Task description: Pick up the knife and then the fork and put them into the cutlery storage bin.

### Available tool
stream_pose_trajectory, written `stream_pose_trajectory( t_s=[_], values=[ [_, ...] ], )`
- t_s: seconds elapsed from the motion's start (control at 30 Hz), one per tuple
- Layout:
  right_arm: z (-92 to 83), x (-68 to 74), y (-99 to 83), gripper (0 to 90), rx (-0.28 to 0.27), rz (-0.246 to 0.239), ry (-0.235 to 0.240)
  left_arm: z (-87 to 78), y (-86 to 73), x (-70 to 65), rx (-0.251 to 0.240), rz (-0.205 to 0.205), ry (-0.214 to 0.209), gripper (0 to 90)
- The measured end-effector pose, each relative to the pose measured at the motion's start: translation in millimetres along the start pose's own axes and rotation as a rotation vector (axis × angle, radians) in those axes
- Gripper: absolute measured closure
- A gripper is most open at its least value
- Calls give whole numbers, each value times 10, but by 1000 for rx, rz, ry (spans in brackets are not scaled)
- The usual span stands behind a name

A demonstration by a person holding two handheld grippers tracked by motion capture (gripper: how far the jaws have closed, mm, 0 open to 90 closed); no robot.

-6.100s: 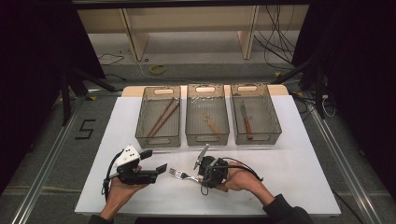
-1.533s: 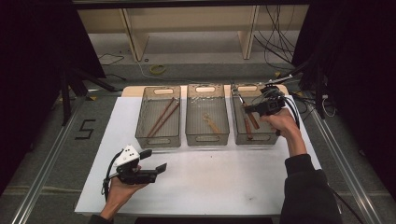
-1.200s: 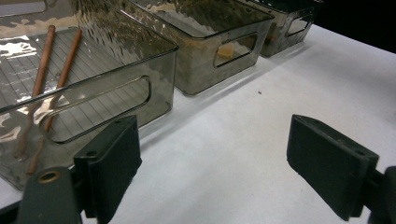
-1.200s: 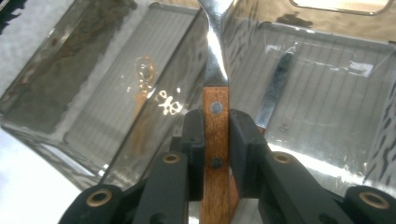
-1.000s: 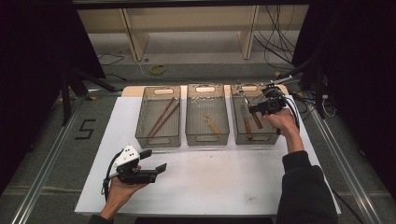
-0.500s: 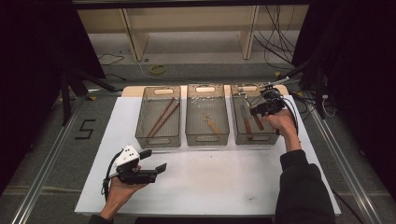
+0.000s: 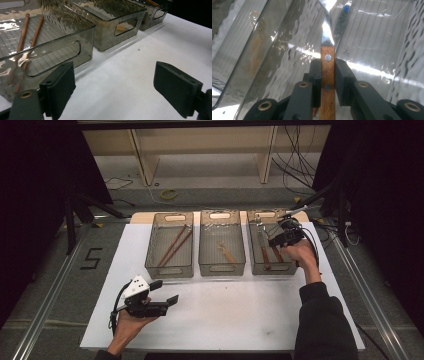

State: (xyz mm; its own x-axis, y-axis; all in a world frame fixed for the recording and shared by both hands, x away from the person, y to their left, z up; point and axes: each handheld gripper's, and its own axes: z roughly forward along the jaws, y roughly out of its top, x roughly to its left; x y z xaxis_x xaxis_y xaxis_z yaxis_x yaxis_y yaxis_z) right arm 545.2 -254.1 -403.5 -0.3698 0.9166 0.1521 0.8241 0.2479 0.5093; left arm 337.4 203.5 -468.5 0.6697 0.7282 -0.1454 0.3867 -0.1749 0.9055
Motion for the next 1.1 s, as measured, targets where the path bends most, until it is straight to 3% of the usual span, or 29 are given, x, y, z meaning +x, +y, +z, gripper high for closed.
stream_pose_trajectory(
  t_s=[0.53,0.6,0.87,1.1],
  values=[
    [101,29,-11,760,41,-11,-21,-4,3,2,-1,-2,0,169],
    [85,19,-4,680,24,3,-21,-5,3,3,-1,-2,0,169],
    [-22,63,-5,609,-10,-16,18,0,3,-3,1,1,0,169],
    [-120,215,-32,514,-81,-53,90,-3,3,0,1,-2,0,169]
  ],
)
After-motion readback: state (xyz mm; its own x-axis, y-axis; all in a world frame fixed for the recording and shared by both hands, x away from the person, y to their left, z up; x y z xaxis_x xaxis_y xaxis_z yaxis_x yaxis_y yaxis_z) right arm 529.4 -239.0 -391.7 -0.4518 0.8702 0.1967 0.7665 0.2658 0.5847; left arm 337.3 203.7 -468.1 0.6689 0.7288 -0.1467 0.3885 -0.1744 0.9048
